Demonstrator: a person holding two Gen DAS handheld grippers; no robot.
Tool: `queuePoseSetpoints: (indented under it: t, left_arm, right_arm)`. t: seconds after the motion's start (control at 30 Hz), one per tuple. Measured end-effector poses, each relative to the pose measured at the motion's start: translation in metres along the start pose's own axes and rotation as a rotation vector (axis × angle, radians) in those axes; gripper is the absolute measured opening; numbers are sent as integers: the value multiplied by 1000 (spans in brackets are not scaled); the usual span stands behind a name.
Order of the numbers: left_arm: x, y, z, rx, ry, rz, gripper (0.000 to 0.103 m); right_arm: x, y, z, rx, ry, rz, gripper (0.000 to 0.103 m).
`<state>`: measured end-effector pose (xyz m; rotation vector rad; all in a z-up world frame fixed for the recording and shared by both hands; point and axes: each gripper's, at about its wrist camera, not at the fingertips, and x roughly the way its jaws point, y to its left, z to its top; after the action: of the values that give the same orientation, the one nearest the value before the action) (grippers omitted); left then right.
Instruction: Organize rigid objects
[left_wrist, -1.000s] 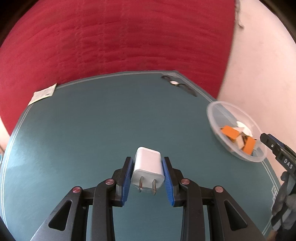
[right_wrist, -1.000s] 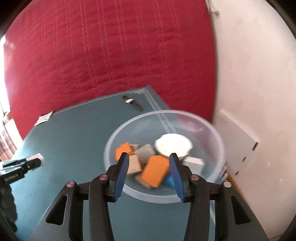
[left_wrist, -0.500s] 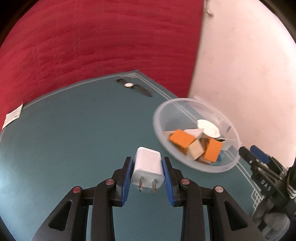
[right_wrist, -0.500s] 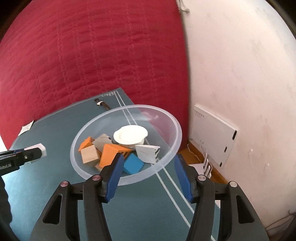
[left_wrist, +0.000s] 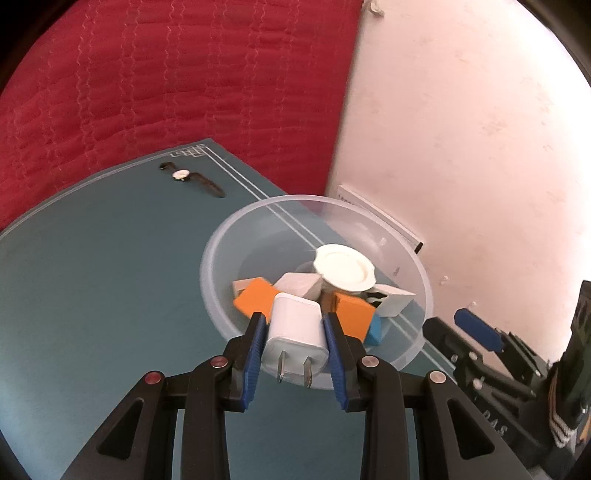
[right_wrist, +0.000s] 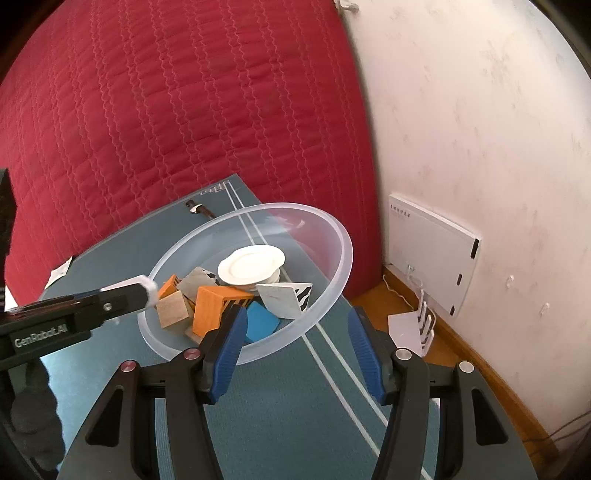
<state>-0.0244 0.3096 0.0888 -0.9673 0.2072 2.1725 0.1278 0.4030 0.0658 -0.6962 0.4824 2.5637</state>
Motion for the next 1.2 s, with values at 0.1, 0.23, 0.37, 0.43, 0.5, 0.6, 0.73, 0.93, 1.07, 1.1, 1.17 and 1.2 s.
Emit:
queuePoseSetpoints:
  t: [0.1, 0.23, 0.37, 0.43, 0.5, 0.6, 0.73, 0.93, 1.07, 1.1, 1.17, 1.2]
  left_arm:
    - [6, -4, 3, 3, 4, -31, 38]
    - [7, -6, 1, 3, -30, -25, 87]
    - [4, -1, -6, 17, -36, 10, 87]
    - [2, 2, -10, 29, -35, 37, 87]
    - [3, 3, -12, 35, -33, 55, 87]
    - [4, 3, -16, 45, -29, 61, 87]
    - [11, 2, -17, 65, -21, 94, 88]
    - [24, 11, -8, 51, -28, 149, 89]
    - [36, 23, 1, 2, -20, 208, 89]
    - [39, 25, 2, -7, -16, 218, 89]
    - [45, 29, 4, -18, -6, 231, 89]
    - [46, 31, 5, -24, -1, 237, 89]
  right_arm:
    - [0, -1, 0, 2, 1, 2, 58]
    - [0, -2, 0, 8, 0, 8, 58]
    - [0, -3, -1, 15, 2, 12, 58]
    - [0, -3, -1, 17, 1, 14, 58]
    - [0, -3, -1, 18, 1, 14, 58]
    - [0, -3, -1, 19, 2, 14, 58]
    - [0, -3, -1, 18, 1, 14, 58]
    - [0, -3, -2, 17, 2, 14, 58]
    - [-1, -3, -2, 17, 1, 13, 58]
    - [0, -3, -2, 17, 1, 14, 58]
    - [-1, -2, -2, 17, 2, 14, 58]
    - [-1, -2, -2, 16, 2, 14, 58]
